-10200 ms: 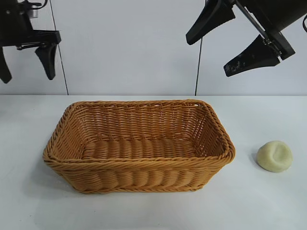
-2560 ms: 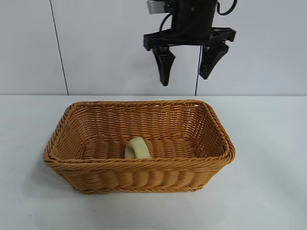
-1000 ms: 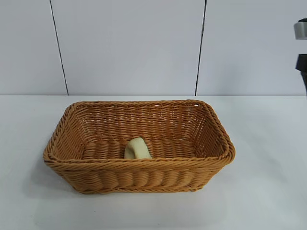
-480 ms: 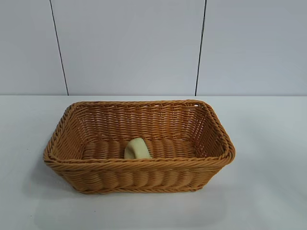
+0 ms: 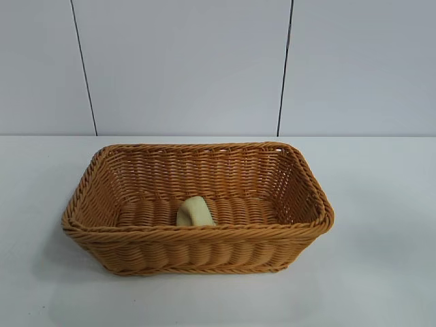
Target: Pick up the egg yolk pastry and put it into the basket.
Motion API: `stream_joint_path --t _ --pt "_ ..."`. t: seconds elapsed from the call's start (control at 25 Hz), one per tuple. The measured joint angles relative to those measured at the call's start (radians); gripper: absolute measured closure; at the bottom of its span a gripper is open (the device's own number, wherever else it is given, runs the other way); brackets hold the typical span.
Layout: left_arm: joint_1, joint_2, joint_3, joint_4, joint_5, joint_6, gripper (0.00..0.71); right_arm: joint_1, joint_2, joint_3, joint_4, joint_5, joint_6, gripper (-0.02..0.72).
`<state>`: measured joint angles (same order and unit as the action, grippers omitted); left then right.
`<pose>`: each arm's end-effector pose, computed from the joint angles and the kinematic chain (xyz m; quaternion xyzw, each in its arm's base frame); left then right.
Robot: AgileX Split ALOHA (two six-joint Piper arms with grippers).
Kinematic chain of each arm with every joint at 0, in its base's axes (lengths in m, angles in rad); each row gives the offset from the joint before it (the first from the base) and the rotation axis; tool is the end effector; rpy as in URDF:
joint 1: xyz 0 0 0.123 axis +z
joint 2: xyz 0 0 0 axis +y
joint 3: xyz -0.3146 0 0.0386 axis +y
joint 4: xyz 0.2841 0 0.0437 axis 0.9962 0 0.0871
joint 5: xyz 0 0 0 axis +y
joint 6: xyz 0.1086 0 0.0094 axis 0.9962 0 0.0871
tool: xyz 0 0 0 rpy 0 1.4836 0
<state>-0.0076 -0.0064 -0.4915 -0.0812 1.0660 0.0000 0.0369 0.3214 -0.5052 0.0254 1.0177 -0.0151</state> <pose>0.0103 -0.0078 0.2834 0.0049 0.8544 -0.0425 0.5178 0.0648 0.0048 0.2798 -0.0220 0.9160 0.0169 0.4003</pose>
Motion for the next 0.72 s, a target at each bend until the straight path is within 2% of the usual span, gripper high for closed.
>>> stream_joint_path --t 0.32,0.72 --pt "0.000 0.000 0.000 0.000 0.000 0.000 0.014 0.000 -0.308 0.005 0.001 0.002 -0.001 0.113" --pt "0.000 0.000 0.000 0.000 0.000 0.000 0.014 0.000 -0.328 0.006 0.001 0.002 -0.001 0.113"
